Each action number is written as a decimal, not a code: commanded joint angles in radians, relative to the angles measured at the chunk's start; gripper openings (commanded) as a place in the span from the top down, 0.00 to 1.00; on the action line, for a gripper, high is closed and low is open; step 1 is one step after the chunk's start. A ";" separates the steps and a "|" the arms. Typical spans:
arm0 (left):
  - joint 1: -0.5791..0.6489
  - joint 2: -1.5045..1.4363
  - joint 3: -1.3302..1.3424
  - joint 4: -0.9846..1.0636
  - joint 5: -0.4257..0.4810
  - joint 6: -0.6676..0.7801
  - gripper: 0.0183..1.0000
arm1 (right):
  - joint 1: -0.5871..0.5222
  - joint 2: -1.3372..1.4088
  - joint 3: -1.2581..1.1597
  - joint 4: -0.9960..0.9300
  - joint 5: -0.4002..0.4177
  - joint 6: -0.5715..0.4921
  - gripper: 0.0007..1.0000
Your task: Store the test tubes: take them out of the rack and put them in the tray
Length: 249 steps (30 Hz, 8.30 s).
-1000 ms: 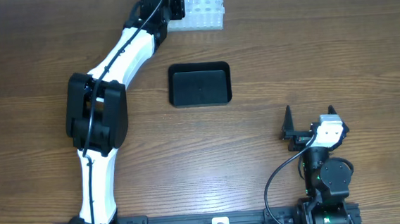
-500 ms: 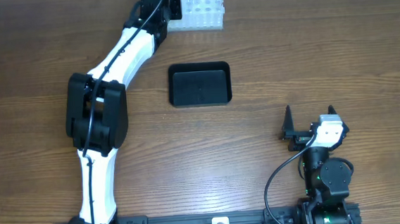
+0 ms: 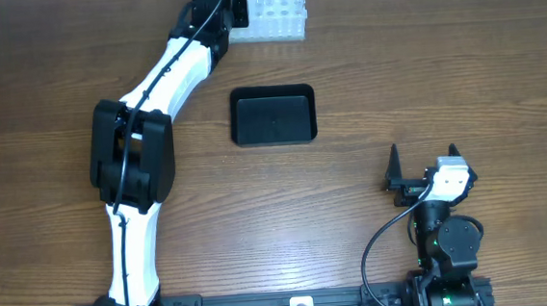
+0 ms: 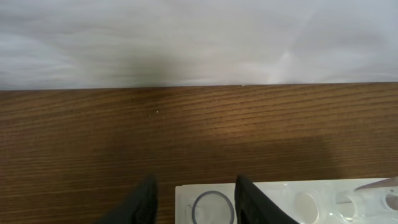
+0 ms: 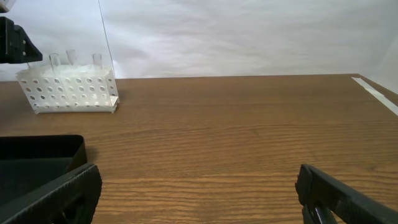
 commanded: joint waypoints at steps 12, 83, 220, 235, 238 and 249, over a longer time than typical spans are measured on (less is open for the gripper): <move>-0.010 0.019 0.024 0.000 -0.008 -0.003 0.75 | -0.007 -0.010 -0.006 -0.004 -0.009 0.007 0.01; -0.193 -0.231 -0.150 -0.731 -0.128 -0.441 0.88 | -0.007 -0.010 -0.006 -0.004 -0.009 0.007 0.01; -0.173 -0.265 -0.073 0.219 -0.282 0.074 0.88 | -0.007 -0.010 -0.006 -0.004 -0.009 0.007 0.01; -0.249 -0.438 -0.075 -0.498 -0.266 -0.328 0.89 | -0.007 -0.010 -0.006 -0.004 -0.009 0.007 0.01; -0.266 -0.422 -0.097 -0.613 -0.252 -0.434 0.89 | -0.007 -0.010 -0.006 -0.004 -0.009 0.007 0.01; -0.270 -0.329 -0.220 -0.630 -0.220 -0.527 0.89 | -0.007 -0.010 -0.006 -0.004 -0.009 0.007 0.01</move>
